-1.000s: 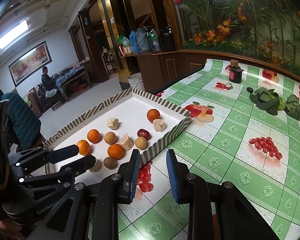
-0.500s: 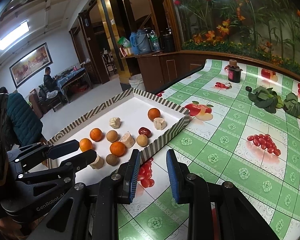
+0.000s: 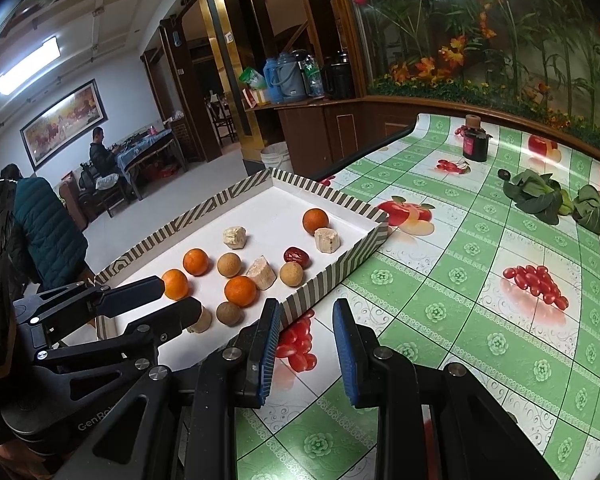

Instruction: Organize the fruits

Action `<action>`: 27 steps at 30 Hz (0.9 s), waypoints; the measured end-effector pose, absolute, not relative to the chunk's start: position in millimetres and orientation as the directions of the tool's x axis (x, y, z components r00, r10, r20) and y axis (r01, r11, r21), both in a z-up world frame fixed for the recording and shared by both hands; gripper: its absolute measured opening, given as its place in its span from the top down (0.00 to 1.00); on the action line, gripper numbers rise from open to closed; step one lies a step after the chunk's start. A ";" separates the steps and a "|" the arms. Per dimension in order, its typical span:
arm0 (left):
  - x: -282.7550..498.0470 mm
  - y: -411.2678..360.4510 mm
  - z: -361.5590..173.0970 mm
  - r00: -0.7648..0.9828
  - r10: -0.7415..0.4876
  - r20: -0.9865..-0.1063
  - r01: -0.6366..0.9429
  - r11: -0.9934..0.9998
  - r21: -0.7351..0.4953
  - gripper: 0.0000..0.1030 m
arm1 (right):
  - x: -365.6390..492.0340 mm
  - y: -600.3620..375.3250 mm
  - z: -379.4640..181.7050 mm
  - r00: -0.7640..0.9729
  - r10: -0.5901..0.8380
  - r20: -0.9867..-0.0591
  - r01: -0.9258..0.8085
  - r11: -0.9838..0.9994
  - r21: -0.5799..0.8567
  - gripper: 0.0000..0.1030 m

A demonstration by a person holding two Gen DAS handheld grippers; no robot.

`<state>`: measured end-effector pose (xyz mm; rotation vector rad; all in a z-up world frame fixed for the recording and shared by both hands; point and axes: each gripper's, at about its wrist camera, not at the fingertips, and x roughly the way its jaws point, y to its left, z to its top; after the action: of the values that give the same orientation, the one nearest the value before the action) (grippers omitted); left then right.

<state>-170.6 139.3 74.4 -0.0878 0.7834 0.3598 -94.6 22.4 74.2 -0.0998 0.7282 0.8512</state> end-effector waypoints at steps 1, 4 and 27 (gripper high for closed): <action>-170.6 139.3 73.9 0.651 0.285 -0.704 -0.349 0.935 0.056 0.62 | -94.4 22.2 73.9 0.435 0.650 -0.623 -0.715 0.670 0.200 0.75; -170.6 139.9 74.0 0.650 0.283 -0.705 -0.349 0.936 0.054 0.62 | -93.0 23.1 71.3 0.433 0.646 -0.628 -0.712 0.673 0.201 0.75; -169.3 147.6 72.1 0.647 0.286 -0.707 -0.364 0.931 0.044 0.62 | -91.5 36.8 65.7 0.408 0.644 -0.647 -0.724 0.660 0.200 0.75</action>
<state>-169.3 147.6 72.1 -0.1049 0.7852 0.3704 -91.5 36.8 65.7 -0.1180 0.7606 0.8650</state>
